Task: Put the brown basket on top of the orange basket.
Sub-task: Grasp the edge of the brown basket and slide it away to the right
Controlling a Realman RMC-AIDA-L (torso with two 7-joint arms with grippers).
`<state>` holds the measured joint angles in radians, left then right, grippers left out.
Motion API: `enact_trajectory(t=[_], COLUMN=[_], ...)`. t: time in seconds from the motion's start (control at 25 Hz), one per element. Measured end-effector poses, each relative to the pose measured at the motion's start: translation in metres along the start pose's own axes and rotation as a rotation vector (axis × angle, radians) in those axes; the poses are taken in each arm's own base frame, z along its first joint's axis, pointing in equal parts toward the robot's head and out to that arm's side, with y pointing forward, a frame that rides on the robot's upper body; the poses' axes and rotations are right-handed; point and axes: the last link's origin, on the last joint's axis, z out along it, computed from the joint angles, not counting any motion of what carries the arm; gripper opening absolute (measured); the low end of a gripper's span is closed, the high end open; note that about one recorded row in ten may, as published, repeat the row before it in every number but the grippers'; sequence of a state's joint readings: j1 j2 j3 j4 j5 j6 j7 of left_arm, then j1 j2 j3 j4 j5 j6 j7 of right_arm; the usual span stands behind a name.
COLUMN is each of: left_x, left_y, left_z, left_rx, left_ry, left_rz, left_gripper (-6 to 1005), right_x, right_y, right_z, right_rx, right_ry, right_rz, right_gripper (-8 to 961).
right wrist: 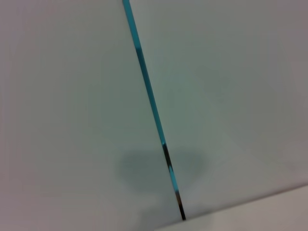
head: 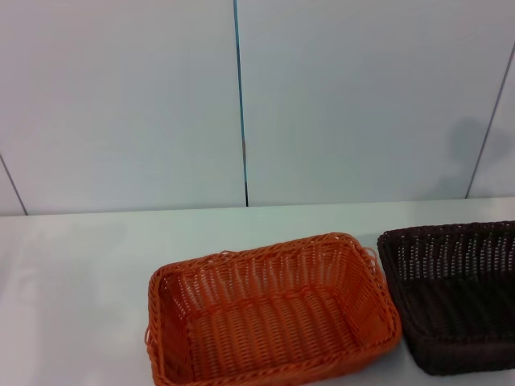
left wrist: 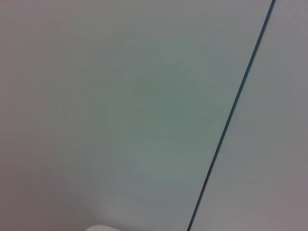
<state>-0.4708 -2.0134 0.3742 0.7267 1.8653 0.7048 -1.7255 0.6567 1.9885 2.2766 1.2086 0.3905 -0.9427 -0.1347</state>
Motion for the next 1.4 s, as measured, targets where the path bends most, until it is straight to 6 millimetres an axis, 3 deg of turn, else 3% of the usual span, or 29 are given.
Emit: enact_trajectory(t=[0.24, 0.52, 1.4], left_x=[-0.002, -0.005, -0.016], left_y=[-0.002, -0.006, -0.010], left_z=[0.000, -0.003, -0.009], left_rx=[0.004, 0.014, 0.019], left_ry=[-0.017, -0.022, -0.040], left_rz=[0.014, 0.009, 0.000], left_gripper=[497, 497, 497], right_x=[0.007, 0.002, -0.047], right_y=[0.001, 0.001, 0.031], right_z=[-0.008, -0.002, 0.027], right_rx=[-0.011, -0.174, -0.292], right_ry=[-0.110, -0.276, -0.372], right_rz=[-0.045, -0.185, -0.308], right_gripper=[769, 766, 756])
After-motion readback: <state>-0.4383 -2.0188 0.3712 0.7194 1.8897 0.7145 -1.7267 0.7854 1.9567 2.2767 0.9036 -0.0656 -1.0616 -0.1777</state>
